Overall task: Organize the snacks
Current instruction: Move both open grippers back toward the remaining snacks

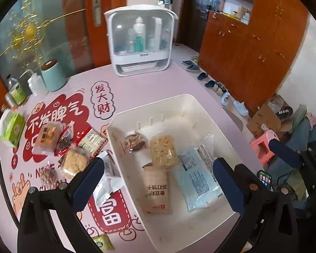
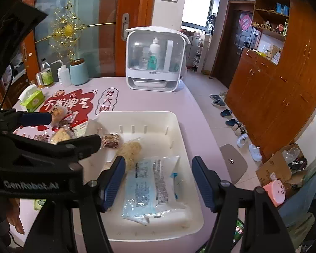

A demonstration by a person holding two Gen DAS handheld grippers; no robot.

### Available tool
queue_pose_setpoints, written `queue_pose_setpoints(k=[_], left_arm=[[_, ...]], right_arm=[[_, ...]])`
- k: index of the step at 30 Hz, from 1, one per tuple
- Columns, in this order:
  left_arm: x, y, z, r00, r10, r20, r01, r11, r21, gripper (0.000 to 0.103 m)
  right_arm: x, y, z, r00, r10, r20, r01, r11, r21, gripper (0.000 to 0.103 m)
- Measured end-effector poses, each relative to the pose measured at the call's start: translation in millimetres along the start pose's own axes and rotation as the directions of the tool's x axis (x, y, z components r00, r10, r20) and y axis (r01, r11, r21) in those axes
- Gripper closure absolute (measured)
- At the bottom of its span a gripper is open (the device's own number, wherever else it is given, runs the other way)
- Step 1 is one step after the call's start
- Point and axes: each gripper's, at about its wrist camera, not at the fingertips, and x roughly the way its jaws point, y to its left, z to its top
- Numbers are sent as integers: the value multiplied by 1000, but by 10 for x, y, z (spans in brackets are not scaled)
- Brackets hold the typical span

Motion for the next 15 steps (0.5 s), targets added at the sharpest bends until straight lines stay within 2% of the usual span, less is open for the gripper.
queue_pose_setpoints(k=[11,15], left_arm=[[-490,390,-104,997,43,63,-38,997,-74,1],[-734,620,-189,994,103,39,-100,991,-86,1]], right_arm=[[-206,120,114,996,82,37,-81,997,-15,37],[-293,200,211,990,128,55,-126,991,-38,37]])
